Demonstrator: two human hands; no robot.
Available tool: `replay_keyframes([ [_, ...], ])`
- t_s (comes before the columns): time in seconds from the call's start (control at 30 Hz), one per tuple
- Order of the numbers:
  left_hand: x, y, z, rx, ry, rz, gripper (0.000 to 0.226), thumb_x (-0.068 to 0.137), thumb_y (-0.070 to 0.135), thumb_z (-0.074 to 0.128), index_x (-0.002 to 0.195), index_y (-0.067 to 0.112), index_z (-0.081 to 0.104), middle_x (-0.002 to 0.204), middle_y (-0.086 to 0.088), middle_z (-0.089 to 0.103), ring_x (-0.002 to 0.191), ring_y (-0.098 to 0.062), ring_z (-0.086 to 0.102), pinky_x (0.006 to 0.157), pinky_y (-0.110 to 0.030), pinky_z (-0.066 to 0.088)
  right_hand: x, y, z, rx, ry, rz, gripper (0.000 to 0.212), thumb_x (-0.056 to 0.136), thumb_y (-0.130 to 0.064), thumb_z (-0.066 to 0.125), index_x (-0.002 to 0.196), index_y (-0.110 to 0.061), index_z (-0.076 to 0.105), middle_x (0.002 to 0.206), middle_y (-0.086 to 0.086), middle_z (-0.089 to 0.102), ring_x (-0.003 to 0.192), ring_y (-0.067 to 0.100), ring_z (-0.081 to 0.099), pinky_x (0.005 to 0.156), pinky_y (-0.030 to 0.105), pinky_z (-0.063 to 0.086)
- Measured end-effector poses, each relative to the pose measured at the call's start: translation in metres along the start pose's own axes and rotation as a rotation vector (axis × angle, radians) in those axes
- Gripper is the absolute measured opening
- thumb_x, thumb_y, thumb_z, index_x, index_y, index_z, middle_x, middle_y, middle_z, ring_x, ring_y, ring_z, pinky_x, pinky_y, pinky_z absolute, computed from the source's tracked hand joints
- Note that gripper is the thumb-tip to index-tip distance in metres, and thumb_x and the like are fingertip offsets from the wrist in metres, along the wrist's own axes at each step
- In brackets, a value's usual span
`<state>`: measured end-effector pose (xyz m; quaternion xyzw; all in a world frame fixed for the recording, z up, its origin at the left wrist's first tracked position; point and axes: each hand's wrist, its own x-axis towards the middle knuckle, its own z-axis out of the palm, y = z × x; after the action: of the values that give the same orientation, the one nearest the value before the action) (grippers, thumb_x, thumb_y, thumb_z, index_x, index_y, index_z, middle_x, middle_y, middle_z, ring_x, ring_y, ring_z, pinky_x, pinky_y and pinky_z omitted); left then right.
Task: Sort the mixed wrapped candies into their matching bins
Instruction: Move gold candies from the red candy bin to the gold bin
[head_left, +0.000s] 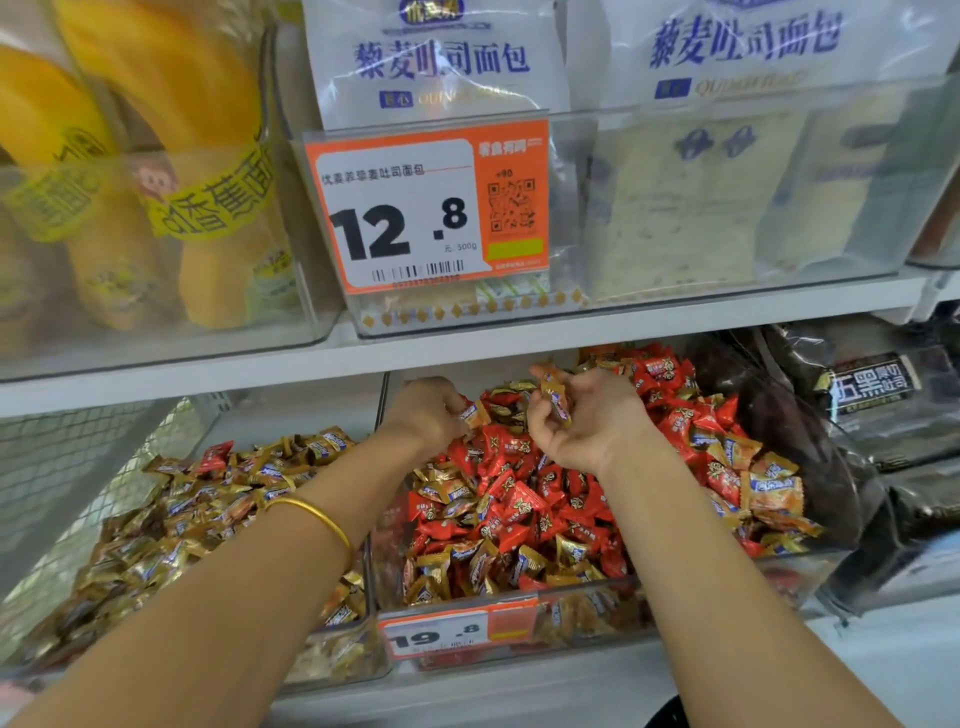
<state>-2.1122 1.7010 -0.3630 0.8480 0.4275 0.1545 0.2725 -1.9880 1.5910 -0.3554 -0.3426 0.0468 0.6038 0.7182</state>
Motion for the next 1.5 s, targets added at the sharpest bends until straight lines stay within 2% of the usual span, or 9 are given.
replay_keyframes([
  [0.1,-0.001,-0.002,0.001,-0.209,0.008,-0.062,0.013,0.085,0.0,0.063,0.097,0.005,0.058,0.09,-0.005,0.054,0.084,-0.022,0.055,0.072,-0.033,0.054,0.001,0.004,0.002,-0.212,0.002,-0.055,0.034,0.092,-0.04,0.048,0.069,-0.015,0.045,0.067,0.002,0.04,0.046,0.009,0.037,0.035,0.01,0.031],
  [0.2,-0.003,0.005,0.0,-0.536,-0.06,-0.223,0.019,0.087,-0.003,0.06,0.102,0.007,0.055,0.086,-0.005,0.055,0.082,-0.016,0.057,0.06,-0.021,0.054,0.002,0.013,0.003,-0.642,0.089,-0.288,0.024,0.093,-0.027,0.058,0.078,-0.012,0.048,0.068,0.004,0.043,0.04,0.01,0.037,0.033,0.013,0.028],
  [0.4,-0.01,0.014,-0.008,-1.105,-0.173,-0.412,0.008,0.09,-0.001,0.055,0.096,0.005,0.053,0.094,-0.01,0.054,0.08,-0.017,0.054,0.079,-0.035,0.053,-0.003,0.018,0.0,-1.024,0.154,-0.422,0.018,0.099,-0.011,0.046,0.1,-0.009,0.063,0.081,0.004,0.054,0.046,0.01,0.042,0.036,0.016,0.038],
  [0.7,-0.025,0.015,-0.011,-1.598,-0.111,-0.541,0.018,0.094,0.013,0.031,0.104,0.005,0.043,0.102,-0.016,0.044,0.088,-0.025,0.048,0.073,-0.038,0.05,-0.007,0.028,-0.001,-1.601,-0.176,-0.356,0.015,0.087,-0.017,0.067,0.1,-0.013,0.072,0.072,-0.001,0.061,0.044,0.005,0.049,0.037,0.016,0.036],
  [0.8,-0.028,0.013,-0.012,-1.669,-0.106,-0.565,0.017,0.09,0.011,0.031,0.096,0.006,0.046,0.103,-0.017,0.045,0.091,-0.027,0.05,0.066,-0.041,0.056,0.003,0.04,-0.001,-1.86,-0.249,-0.379,0.022,0.089,-0.013,0.063,0.11,-0.012,0.07,0.099,0.004,0.069,0.082,0.005,0.066,0.063,0.021,0.053],
  [0.9,-0.029,0.013,-0.013,-1.697,-0.094,-0.566,0.025,0.088,0.009,0.032,0.109,0.009,0.044,0.119,-0.021,0.045,0.098,-0.033,0.051,0.063,-0.04,0.056,0.015,0.043,-0.005,-2.105,-0.1,-0.576,0.029,0.094,-0.012,0.053,0.121,-0.016,0.064,0.13,0.003,0.058,0.117,0.02,0.055,0.099,0.035,0.045],
  [1.1,-0.032,0.013,-0.018,-1.703,-0.16,-0.523,0.022,0.089,0.02,0.054,0.108,0.009,0.055,0.108,-0.015,0.051,0.087,-0.028,0.055,0.061,-0.034,0.059,0.014,0.041,-0.005,-2.045,-0.096,-0.709,0.026,0.094,-0.013,0.055,0.115,-0.02,0.067,0.123,0.001,0.064,0.11,0.017,0.059,0.097,0.035,0.046],
  [1.23,-0.041,0.02,-0.024,-1.53,-0.177,-0.425,0.014,0.09,0.001,0.054,0.076,0.002,0.055,0.083,-0.014,0.051,0.073,-0.02,0.054,0.055,-0.027,0.058,0.017,0.047,0.0,-2.043,-0.249,-0.571,0.037,0.083,-0.017,0.07,0.12,-0.017,0.064,0.129,0.004,0.059,0.115,0.018,0.056,0.101,0.036,0.044],
  [1.5,-0.085,-0.025,-0.07,-1.292,-0.025,-0.099,0.017,0.083,-0.012,0.05,0.085,0.003,0.055,0.086,-0.01,0.058,0.091,-0.025,0.063,0.059,-0.024,0.058,0.033,0.054,0.015,-2.35,-0.378,-0.433,0.068,0.079,-0.023,0.074,0.14,-0.017,0.044,0.148,0.003,0.039,0.134,0.021,0.037,0.11,0.03,0.032],
])
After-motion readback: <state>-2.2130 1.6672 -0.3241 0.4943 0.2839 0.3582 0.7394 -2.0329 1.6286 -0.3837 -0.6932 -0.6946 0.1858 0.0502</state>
